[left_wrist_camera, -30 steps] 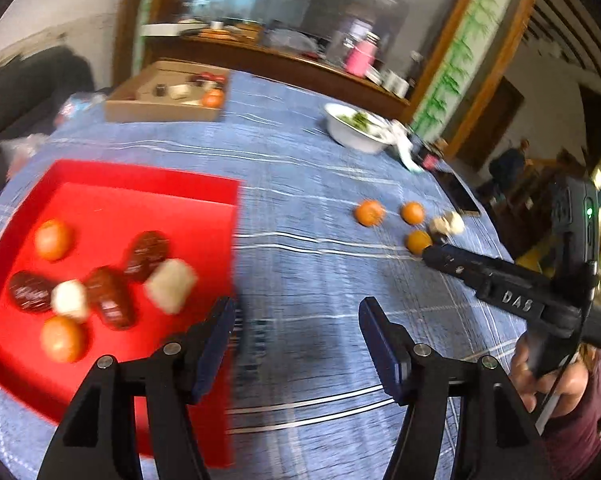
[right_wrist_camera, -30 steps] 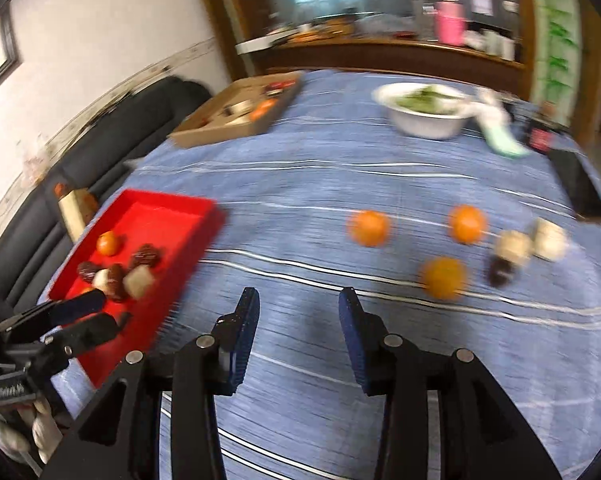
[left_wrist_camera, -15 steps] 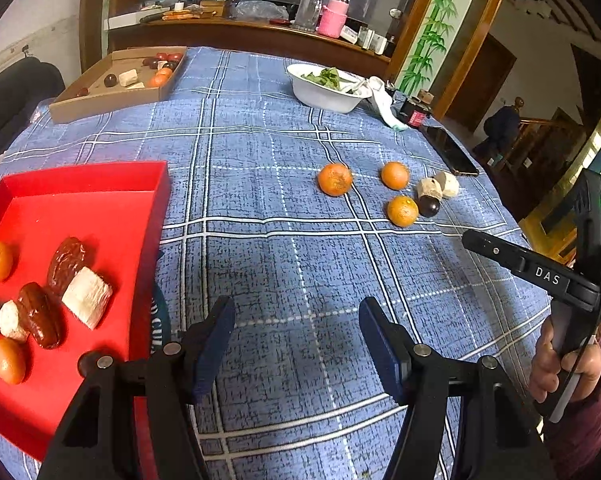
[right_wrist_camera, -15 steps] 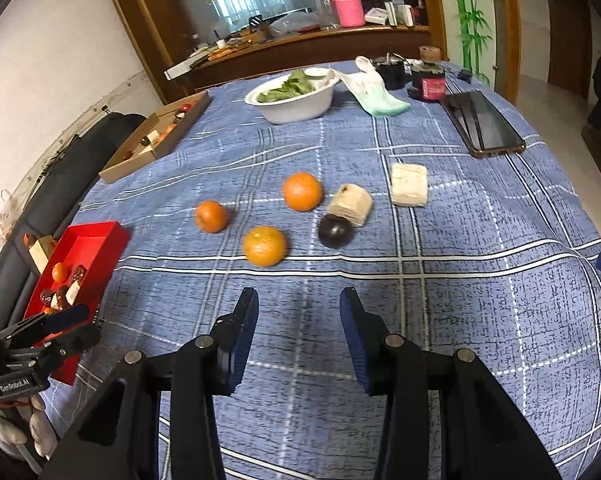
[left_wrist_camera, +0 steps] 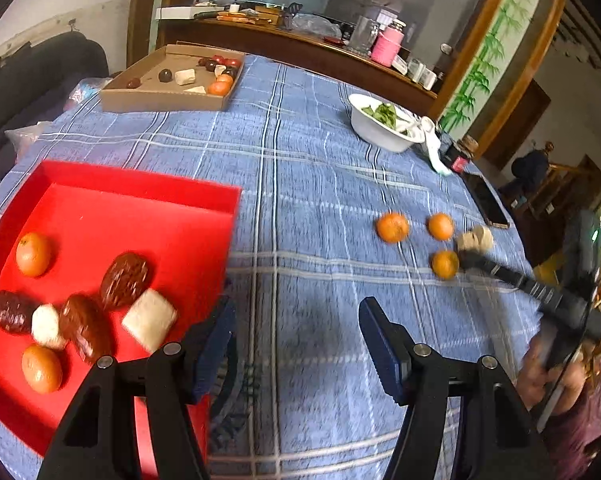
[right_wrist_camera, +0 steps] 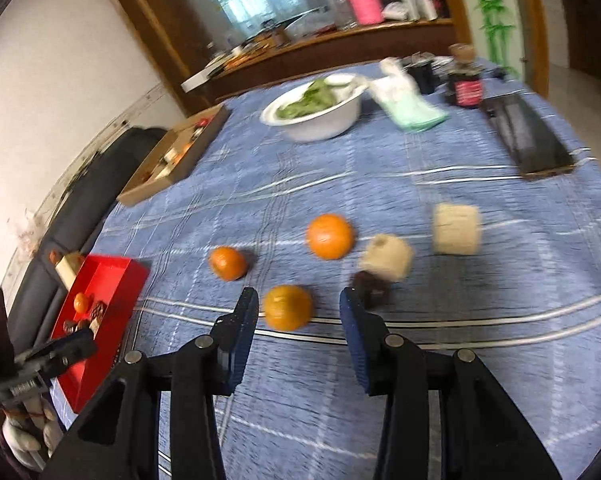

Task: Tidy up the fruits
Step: 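Withdraw both open tools from the tray toward the remaining oranges, then grasp a mandarin orange with the left tool while the right tool grasps another orange, then carry both oranges over the red tray and open both tools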

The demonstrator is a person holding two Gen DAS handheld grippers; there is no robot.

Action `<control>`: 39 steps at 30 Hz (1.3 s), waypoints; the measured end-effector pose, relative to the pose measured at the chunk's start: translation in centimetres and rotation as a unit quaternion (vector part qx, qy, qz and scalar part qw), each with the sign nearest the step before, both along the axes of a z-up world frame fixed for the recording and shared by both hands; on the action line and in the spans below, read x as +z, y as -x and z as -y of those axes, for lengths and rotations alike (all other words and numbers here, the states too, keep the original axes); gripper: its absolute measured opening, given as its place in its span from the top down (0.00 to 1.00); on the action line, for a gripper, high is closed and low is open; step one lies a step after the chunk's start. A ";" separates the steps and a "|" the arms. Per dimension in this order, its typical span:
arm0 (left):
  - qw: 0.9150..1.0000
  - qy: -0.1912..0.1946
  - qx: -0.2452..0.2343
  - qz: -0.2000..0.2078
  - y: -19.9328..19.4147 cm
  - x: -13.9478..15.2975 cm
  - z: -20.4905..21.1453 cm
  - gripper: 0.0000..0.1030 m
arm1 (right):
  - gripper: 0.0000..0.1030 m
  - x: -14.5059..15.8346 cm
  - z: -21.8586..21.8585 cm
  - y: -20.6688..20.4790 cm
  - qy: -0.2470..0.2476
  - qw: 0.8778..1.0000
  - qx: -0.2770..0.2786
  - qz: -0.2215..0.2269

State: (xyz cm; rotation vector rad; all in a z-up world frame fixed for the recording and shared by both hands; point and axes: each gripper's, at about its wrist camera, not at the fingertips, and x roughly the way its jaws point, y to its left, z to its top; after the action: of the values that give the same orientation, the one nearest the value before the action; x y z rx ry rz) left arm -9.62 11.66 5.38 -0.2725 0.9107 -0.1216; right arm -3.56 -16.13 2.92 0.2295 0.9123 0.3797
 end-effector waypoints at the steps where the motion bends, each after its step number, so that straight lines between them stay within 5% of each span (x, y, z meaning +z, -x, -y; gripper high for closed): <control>1: 1.000 0.004 0.000 0.002 -0.6 0.1 0.3 0.35 | 0.61 -0.5 -0.7 -0.2 0.006 1.000 0.008 -0.003; 9: 0.998 0.050 -0.025 0.000 -7.0 -0.6 4.3 0.35 | 0.61 -2.5 -4.0 -1.6 0.074 0.997 0.032 -0.006; 10: 0.998 0.052 -0.029 -0.004 -7.8 -0.9 4.9 0.35 | 0.68 -2.6 -4.1 -1.7 0.078 0.997 0.029 0.000; 21: 0.995 -0.006 -0.097 -0.018 -11.5 -3.8 10.6 0.35 | 0.69 -2.3 -2.2 -1.6 0.057 0.998 0.002 -0.014; 23: 0.994 -0.012 -0.104 -0.020 -11.7 -4.2 11.1 0.41 | 0.69 -2.2 -1.4 -1.6 0.039 0.999 -0.006 -0.019; 26: 0.994 -0.028 -0.103 -0.019 -11.8 -4.8 11.6 0.67 | 0.69 -2.1 -0.8 -1.9 0.027 0.999 -0.015 -0.022; 33: 0.997 0.000 -0.074 0.003 -9.7 -3.9 10.0 0.68 | 0.69 -2.0 -1.3 -1.8 0.035 0.999 -0.011 -0.012; 39: 0.998 0.019 -0.047 0.044 -5.7 -0.3 6.8 0.67 | 0.69 -1.9 -2.0 -1.2 0.040 0.999 0.002 0.000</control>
State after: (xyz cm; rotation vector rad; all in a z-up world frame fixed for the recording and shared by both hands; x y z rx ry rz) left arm -3.89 4.91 5.07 -0.2583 0.8336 -0.2358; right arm -2.40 -14.09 1.02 0.1533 0.9273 0.3462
